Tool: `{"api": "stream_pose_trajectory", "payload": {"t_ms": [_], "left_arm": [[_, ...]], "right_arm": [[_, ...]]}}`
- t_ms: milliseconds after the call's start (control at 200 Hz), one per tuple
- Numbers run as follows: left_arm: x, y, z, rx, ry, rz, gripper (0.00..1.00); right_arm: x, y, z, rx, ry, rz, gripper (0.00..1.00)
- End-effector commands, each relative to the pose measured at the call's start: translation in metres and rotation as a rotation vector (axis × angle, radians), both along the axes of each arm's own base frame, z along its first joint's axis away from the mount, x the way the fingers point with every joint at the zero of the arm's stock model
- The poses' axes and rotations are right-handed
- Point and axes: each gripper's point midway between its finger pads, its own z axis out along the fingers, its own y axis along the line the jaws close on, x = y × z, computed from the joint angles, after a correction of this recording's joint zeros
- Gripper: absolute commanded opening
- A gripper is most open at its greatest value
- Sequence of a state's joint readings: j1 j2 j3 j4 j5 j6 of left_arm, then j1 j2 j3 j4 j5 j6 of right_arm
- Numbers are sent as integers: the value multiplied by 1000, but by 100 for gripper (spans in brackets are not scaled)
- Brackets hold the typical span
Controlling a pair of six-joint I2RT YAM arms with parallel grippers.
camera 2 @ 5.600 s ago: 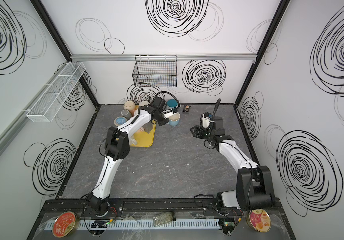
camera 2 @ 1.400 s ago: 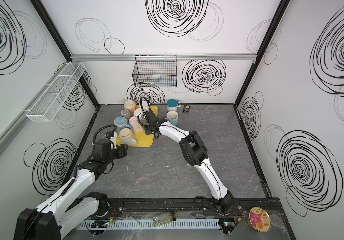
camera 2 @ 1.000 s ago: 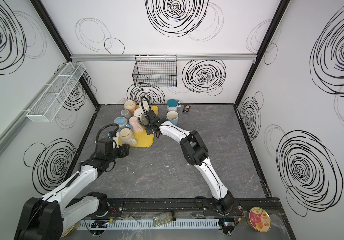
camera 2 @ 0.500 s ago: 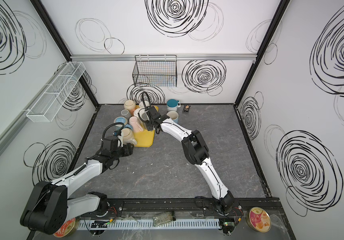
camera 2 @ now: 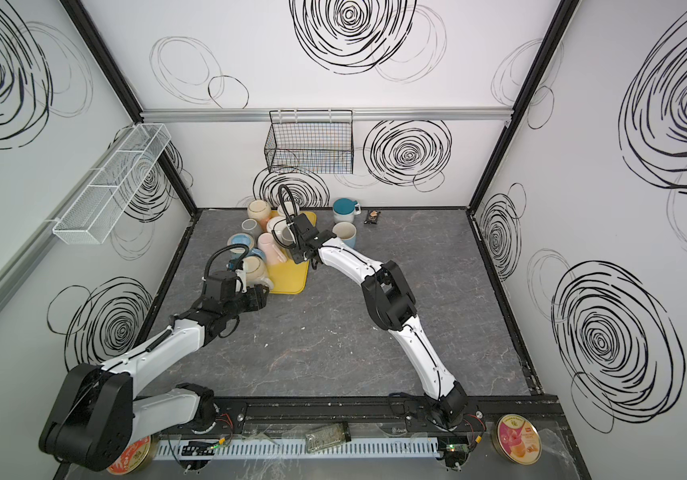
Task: Turn the mug right side up
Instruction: 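Lift the grey mug with the right gripper toward the left gripper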
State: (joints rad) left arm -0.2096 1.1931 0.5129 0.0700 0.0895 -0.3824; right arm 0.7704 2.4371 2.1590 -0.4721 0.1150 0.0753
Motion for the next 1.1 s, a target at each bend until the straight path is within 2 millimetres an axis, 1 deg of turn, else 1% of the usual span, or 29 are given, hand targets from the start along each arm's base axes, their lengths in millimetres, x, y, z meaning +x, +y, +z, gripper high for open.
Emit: {"api": "stream_pose_trajectory", "payload": {"t_ms": [0,100,200,265,295,330,340,430,565,700,861,956,1036,1096], "left_arm": [[8,-5,24,-29,-86,-4,63],[6,-7,31,-25,-110,-15,63],[4,-7,39,-25,-144,-19,63],[2,-7,43,-29,-161,-20,63],[1,-7,46,-31,-173,-22,63],[0,-7,49,-34,-183,-21,63],[0,-7,49,-34,-185,-23,63],[-2,-7,57,-42,-216,-24,63],[-5,-9,74,-68,-279,-35,63],[-9,-13,98,-102,-357,-58,63],[-16,-21,132,-118,-475,-89,64],[-23,-31,155,-133,-559,-116,65],[-27,-41,171,-142,-615,-122,66],[-30,-50,183,-152,-653,-135,67]], "right_arm": [[-16,-4,41,-37,-51,16,0],[-20,-5,53,-13,-70,11,0],[-25,-7,71,42,-116,9,0],[-28,-8,86,98,-156,6,0],[-30,-9,90,121,-171,9,0],[-32,-9,101,159,-201,18,0],[-34,-9,101,164,-206,21,0],[-41,-14,119,235,-258,30,0],[-48,-20,137,279,-292,30,0],[-57,-25,162,344,-327,36,0],[-75,-35,210,480,-380,74,0],[-85,-50,239,599,-399,89,0],[-92,-65,256,703,-392,102,0],[-96,-76,264,764,-381,113,0]]}}
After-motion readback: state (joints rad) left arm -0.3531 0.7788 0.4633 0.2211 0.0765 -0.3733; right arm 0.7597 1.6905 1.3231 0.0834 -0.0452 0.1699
